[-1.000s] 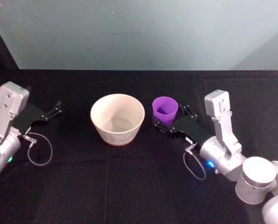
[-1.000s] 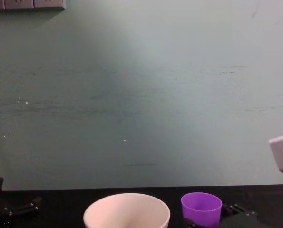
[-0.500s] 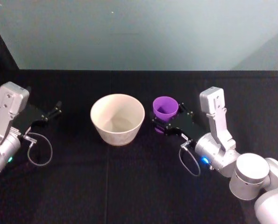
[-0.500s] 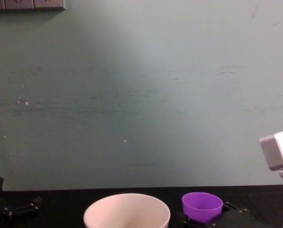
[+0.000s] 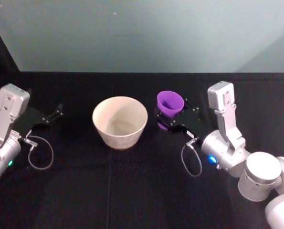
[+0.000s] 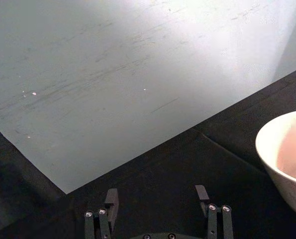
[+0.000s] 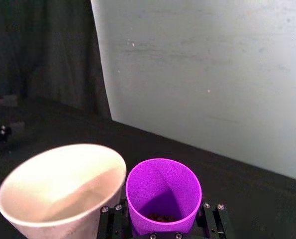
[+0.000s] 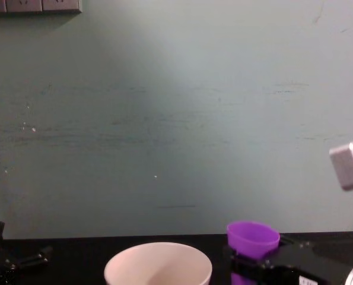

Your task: Pick up the cup and pour the mung beans from the cup into the bowl.

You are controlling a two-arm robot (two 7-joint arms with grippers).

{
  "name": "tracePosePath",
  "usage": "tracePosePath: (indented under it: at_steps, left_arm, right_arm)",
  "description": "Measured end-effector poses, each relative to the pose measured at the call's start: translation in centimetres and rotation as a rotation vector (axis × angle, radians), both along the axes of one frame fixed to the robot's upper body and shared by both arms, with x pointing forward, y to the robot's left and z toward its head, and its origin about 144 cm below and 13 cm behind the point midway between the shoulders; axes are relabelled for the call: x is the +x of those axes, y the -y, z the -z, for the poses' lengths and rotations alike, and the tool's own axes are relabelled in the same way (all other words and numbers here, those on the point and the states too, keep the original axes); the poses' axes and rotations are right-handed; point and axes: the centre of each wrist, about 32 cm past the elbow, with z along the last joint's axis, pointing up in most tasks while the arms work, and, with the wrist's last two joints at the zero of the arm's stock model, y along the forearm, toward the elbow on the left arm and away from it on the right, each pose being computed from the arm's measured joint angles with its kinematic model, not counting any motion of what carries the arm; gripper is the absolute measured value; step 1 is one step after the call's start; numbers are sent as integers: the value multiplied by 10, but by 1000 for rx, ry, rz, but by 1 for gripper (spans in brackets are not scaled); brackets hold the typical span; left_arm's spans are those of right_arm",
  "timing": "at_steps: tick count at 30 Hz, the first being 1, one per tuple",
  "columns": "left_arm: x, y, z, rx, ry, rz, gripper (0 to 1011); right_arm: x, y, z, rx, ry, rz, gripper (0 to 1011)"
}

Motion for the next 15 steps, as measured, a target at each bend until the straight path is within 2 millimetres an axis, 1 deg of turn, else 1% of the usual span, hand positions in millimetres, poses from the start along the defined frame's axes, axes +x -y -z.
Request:
tracePosePath:
  at_steps: [11,15]
  left_arm:
    - [0,0,0,0,0,0,1000]
    - [0,0,0,0,0,0,1000]
  right_arm:
    - [-7,4,-38,-35,5,8,726]
    - [-8,7,-44,-47,13,11,726]
